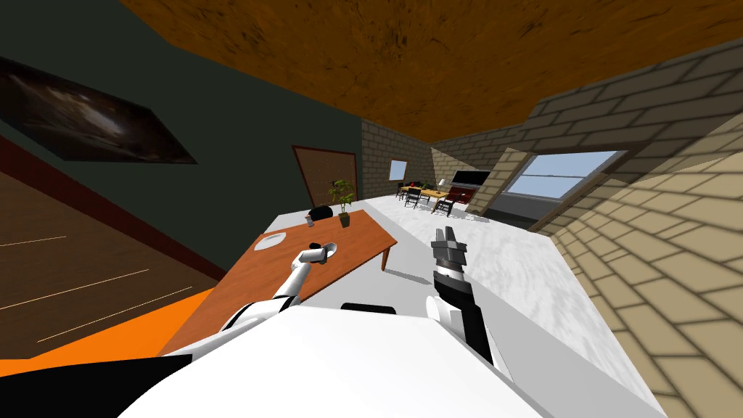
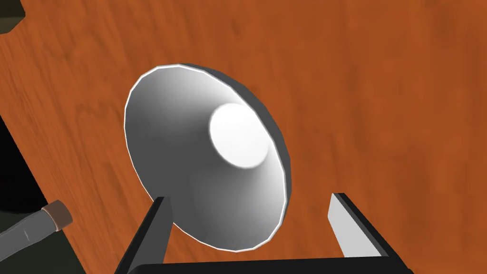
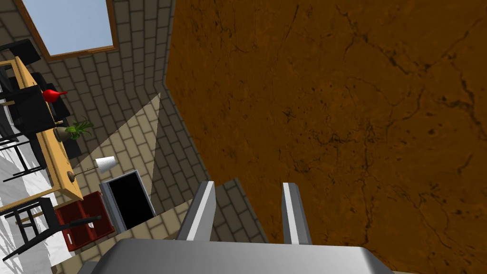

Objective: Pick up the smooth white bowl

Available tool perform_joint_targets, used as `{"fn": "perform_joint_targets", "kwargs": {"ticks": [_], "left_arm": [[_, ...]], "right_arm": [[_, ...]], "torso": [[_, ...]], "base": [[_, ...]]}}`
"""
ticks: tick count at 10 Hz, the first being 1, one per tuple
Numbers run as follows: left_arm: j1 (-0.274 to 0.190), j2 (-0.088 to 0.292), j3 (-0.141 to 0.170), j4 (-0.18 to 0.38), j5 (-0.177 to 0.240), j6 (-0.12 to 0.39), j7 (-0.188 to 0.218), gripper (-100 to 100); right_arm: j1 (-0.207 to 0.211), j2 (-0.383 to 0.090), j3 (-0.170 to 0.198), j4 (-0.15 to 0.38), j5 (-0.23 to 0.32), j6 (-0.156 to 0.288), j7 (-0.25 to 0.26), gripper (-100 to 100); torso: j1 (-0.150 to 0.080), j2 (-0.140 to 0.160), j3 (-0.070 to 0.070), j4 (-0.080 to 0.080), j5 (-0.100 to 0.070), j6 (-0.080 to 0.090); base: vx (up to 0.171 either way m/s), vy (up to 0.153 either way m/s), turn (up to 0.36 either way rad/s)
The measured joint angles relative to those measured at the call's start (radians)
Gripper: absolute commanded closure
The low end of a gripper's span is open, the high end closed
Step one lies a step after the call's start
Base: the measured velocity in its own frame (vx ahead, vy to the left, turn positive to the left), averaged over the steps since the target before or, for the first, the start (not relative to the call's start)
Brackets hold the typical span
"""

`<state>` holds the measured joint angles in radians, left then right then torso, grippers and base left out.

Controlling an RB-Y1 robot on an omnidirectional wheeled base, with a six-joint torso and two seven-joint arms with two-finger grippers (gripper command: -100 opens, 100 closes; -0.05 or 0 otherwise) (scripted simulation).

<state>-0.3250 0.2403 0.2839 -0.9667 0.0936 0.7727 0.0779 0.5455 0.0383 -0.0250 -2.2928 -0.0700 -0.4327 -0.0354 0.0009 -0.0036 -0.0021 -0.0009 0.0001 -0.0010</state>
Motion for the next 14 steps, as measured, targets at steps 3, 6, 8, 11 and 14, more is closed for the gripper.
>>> {"fn": "perform_joint_targets", "kwargs": {"ticks": [3, 6, 8, 11, 14], "left_arm": [[0.001, -0.003, 0.005, 0.023, -0.002, 0.023, 0.001, -100], [0.020, 0.012, 0.012, 0.070, 0.021, -0.033, -0.008, -100], [0.021, 0.012, 0.013, 0.071, 0.021, -0.037, -0.009, 100], [0.021, 0.012, 0.013, 0.071, 0.021, -0.036, -0.008, 100], [0.020, 0.008, 0.011, 0.048, 0.018, -0.018, -0.008, 100]], "right_arm": [[0.000, 0.000, 0.000, 0.000, 0.000, 0.000, 0.000, 0], [0.000, 0.000, 0.000, 0.000, 0.000, 0.000, 0.000, 0], [0.000, 0.000, 0.000, 0.000, 0.000, 0.000, 0.000, 0], [0.000, 0.000, 0.000, 0.000, 0.000, 0.000, 0.000, 0], [0.000, 0.000, 0.000, 0.000, 0.000, 0.000, 0.000, 0]], "torso": [[-0.001, 0.003, 0.002, 0.001, 0.000, 0.000], [-0.001, 0.001, 0.001, 0.000, 0.000, 0.000], [-0.001, 0.003, 0.002, 0.001, 0.000, 0.000], [-0.002, 0.004, 0.002, 0.001, -0.001, 0.000], [-0.002, 0.006, 0.004, 0.002, -0.001, 0.000]], "base": [[0.020, 0.002, -0.034], [0.043, 0.002, -0.052], [0.000, 0.000, 0.000], [0.000, 0.000, 0.000], [-0.032, -0.005, 0.071]]}}
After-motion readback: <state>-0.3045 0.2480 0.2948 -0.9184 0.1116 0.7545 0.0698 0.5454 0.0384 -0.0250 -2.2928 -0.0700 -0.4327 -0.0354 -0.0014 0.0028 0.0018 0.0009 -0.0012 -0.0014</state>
